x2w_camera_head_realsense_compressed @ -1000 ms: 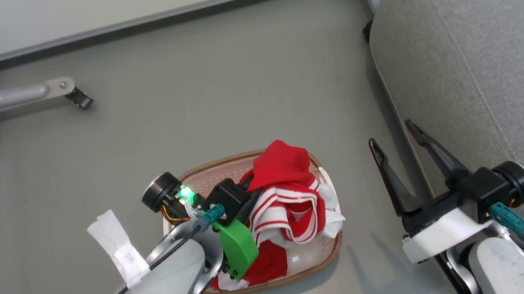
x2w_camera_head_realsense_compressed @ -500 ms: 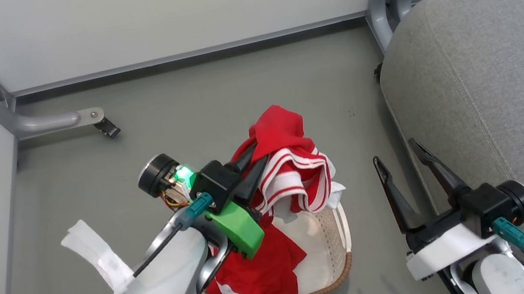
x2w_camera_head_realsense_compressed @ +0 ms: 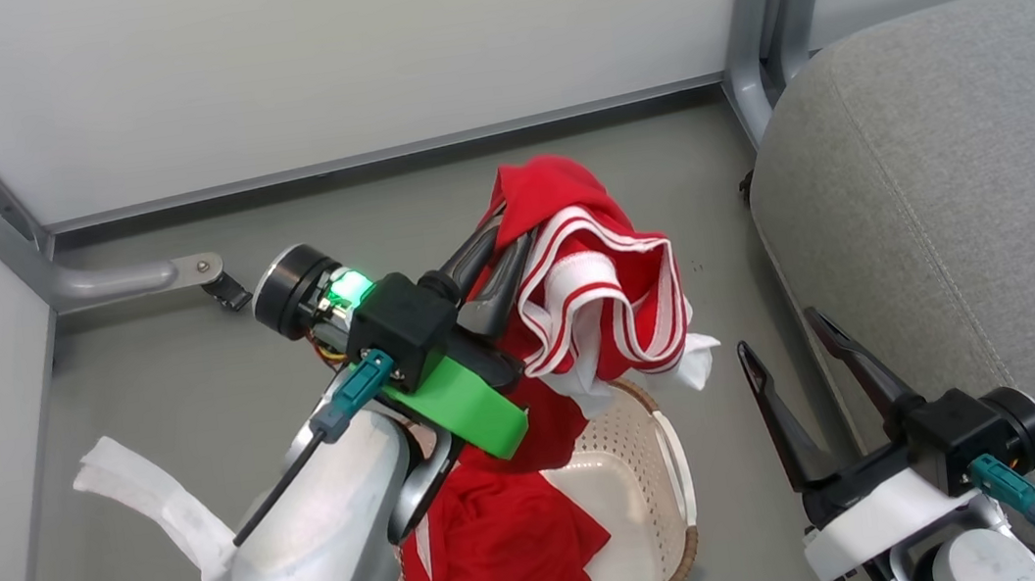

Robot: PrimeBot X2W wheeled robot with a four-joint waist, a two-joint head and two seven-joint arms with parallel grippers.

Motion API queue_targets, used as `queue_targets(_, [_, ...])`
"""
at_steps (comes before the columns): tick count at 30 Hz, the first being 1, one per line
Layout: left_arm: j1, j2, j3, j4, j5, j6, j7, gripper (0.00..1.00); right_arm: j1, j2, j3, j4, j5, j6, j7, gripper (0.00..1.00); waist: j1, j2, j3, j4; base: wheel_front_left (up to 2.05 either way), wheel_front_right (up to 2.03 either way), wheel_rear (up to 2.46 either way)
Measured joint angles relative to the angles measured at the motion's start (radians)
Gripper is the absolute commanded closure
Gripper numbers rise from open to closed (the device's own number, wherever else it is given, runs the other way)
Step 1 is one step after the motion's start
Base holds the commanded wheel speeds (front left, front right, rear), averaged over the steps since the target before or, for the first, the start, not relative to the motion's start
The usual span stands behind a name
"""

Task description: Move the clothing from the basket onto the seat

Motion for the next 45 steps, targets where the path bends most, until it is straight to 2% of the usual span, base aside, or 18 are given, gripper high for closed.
queue_targets(11, [-0.032,-0.012,-0.002,-0.025,0.009,0.000,0.000,1.00,0.005,0.000,0.053,-0.003,0.002,0.000,0.000,0.00,0.0000,0.0000,-0.019,-0.003,0.00,0.00,0.00])
queue_targets(17, [-0.034,-0.025,-0.023,-0.041,0.011,0.000,0.000,1.00,-0.044,0.000,0.091,0.013,-0.025,0.000,0.000,0.00,0.0000,0.0000,-0.007,0.004,0.00,0.00,0.00])
queue_targets(30, [-0.038,-0.043,-0.084,-0.056,0.005,0.000,0.000,1.00,-0.182,0.000,0.149,0.138,-0.040,0.000,0.000,0.00,0.0000,0.0000,0.016,0.040,0.00,0.00,0.00])
queue_targets(31, [-0.038,-0.044,-0.087,-0.056,0.003,0.000,0.000,1.00,-0.186,0.000,0.153,0.142,-0.035,0.000,0.000,0.56,0.0000,0.0000,0.016,0.042,0.00,0.00,0.00])
queue_targets(32, [-0.038,-0.044,-0.091,-0.055,0.001,0.000,0.000,1.00,-0.190,0.000,0.155,0.144,-0.031,0.000,0.000,0.75,0.0000,0.0000,0.016,0.045,0.00,0.00,0.00])
queue_targets(33, [-0.038,-0.044,-0.093,-0.054,0.000,0.000,0.000,1.00,-0.193,0.000,0.159,0.145,-0.027,0.000,0.000,1.00,0.0000,0.0000,0.016,0.046,0.00,0.00,0.00])
queue_targets(45, [-0.033,-0.029,-0.096,-0.023,-0.006,0.000,0.000,1.00,-0.191,0.000,0.160,0.135,-0.010,0.000,0.000,1.00,0.0000,0.0000,0.020,0.040,0.00,0.00,0.00])
